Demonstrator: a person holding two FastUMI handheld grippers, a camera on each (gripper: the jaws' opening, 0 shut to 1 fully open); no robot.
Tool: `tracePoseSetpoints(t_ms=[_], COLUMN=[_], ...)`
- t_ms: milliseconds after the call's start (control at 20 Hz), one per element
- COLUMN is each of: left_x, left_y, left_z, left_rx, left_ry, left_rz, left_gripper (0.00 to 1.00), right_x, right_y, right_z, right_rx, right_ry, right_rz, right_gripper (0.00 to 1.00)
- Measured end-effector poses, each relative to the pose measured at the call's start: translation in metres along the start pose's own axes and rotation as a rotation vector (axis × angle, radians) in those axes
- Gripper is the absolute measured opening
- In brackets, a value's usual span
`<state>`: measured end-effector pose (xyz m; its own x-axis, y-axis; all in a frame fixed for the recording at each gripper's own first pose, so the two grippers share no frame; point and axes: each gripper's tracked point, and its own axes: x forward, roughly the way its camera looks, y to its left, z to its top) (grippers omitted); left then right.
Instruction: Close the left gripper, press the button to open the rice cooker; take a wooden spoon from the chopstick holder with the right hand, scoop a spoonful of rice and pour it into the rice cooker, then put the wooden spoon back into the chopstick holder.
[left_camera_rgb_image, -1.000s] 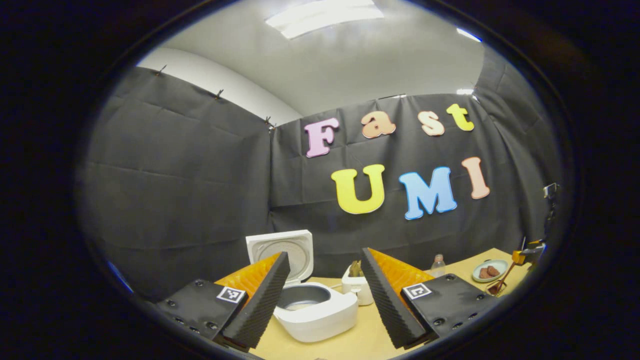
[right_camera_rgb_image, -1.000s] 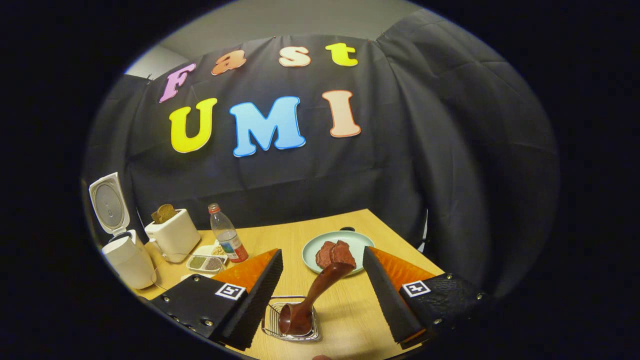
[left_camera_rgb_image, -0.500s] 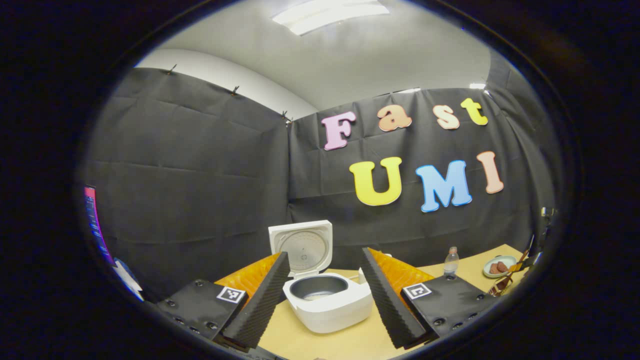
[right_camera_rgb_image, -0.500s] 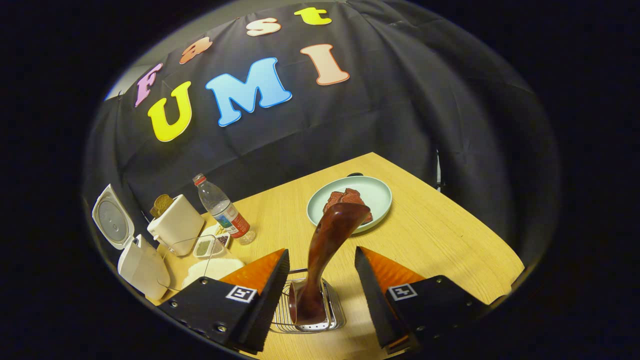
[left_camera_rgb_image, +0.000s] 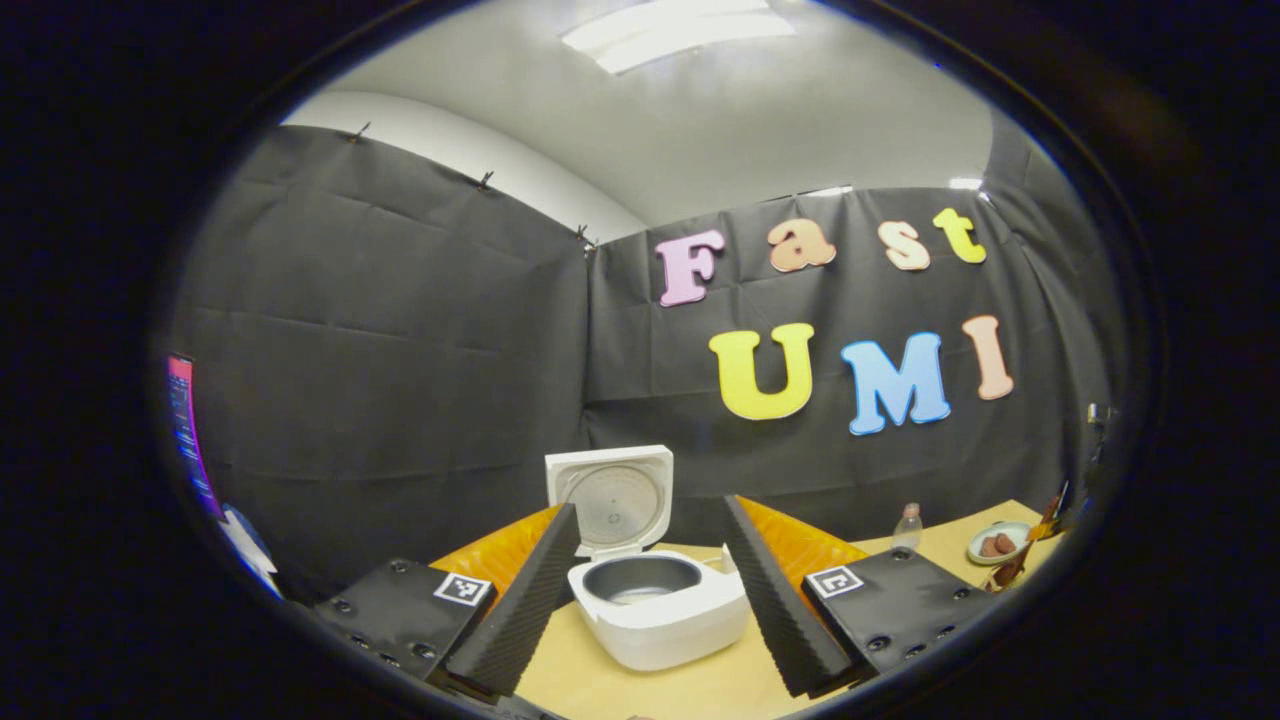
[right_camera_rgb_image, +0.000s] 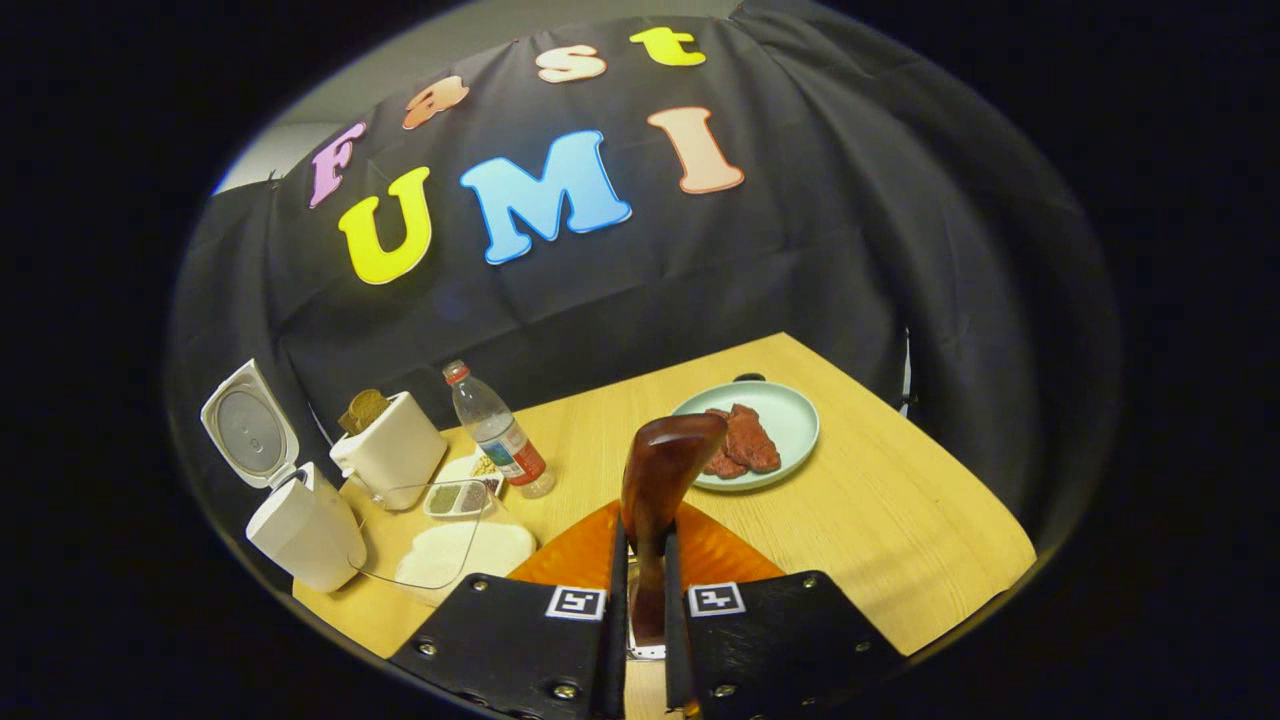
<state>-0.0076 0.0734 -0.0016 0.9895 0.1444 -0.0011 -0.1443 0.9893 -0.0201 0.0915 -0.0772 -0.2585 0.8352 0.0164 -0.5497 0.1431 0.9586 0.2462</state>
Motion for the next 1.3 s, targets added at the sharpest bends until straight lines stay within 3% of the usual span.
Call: tracePoseSetpoints(t_ms=[300, 550, 750, 850, 900, 950, 1300], left_x=[0.024, 0.036, 0.043, 0.045, 0.046, 0.046, 0.046], left_y=[0.033, 0.079, 0.119, 0.138, 0.148, 0.158, 0.205], left_z=[-0.02, -0.043, -0.053, -0.06, -0.061, -0.063, -0.086], left_rx=[-0.061, -0.098, -0.086, -0.072, -0.066, -0.062, -0.026], left_ry=[0.009, 0.044, 0.054, 0.063, 0.068, 0.072, 0.117], left_rz=[-0.019, -0.02, -0.002, 0.008, 0.013, 0.019, 0.057], left_gripper=[0.99, 1.0, 0.96, 1.0, 0.93, 1.0, 0.96], right_x=[-0.021, -0.02, -0.002, 0.01, 0.017, 0.025, 0.089], right_y=[0.048, 0.109, 0.16, 0.183, 0.191, 0.198, 0.201], right_z=[0.052, 0.06, 0.04, 0.025, 0.015, 0.006, -0.037], right_rx=[-0.003, 0.009, 0.016, 0.008, 0.0, -0.01, -0.136], right_ry=[-0.113, -0.137, -0.112, -0.094, -0.086, -0.082, -0.047], right_rz=[0.021, 0.064, 0.106, 0.12, 0.121, 0.116, 0.0], right_gripper=[0.16, 0.16, 0.16, 0.16, 0.16, 0.16, 0.16])
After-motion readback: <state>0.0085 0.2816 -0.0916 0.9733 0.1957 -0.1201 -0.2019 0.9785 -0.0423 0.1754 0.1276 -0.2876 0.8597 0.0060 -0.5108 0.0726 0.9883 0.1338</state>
